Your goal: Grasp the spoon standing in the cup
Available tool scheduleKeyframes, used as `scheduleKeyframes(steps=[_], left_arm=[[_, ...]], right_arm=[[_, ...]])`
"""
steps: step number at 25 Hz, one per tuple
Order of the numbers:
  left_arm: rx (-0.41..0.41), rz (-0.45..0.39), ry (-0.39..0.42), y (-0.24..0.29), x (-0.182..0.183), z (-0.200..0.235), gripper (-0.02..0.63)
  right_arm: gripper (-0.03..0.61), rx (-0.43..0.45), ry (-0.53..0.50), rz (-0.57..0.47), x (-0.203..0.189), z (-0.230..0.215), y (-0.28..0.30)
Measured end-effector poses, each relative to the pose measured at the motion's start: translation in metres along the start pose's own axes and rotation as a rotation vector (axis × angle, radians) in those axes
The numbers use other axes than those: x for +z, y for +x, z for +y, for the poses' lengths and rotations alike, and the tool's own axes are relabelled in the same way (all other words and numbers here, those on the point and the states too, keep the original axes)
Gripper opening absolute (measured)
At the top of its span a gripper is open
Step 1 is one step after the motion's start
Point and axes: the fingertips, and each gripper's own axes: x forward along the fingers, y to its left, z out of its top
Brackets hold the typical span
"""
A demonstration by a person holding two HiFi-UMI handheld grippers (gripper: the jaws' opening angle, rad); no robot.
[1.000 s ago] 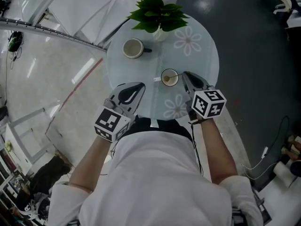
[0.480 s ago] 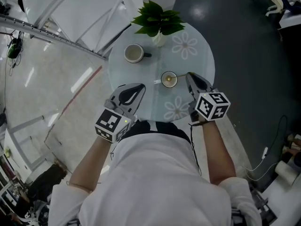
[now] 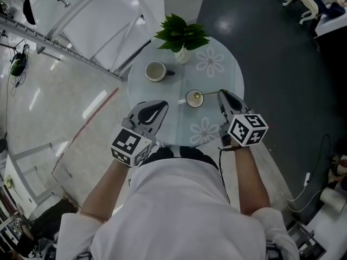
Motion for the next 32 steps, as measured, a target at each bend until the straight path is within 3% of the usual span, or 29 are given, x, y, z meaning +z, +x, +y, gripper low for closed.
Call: scheduleKeyframes(steps=[20, 32], left_arm=[[-0.058, -0.024, 0.064, -0.009, 0.02, -0.008, 0.021], [-0.059, -0.051, 0.065, -0.017, 0.025, -0.006, 0.021]], right_arm=[[0.026, 0.028, -0.007, -0.165, 0.057, 0.043, -0.041], [0.026, 0.037, -0.049, -0.2, 0.075, 0.064, -0.056]])
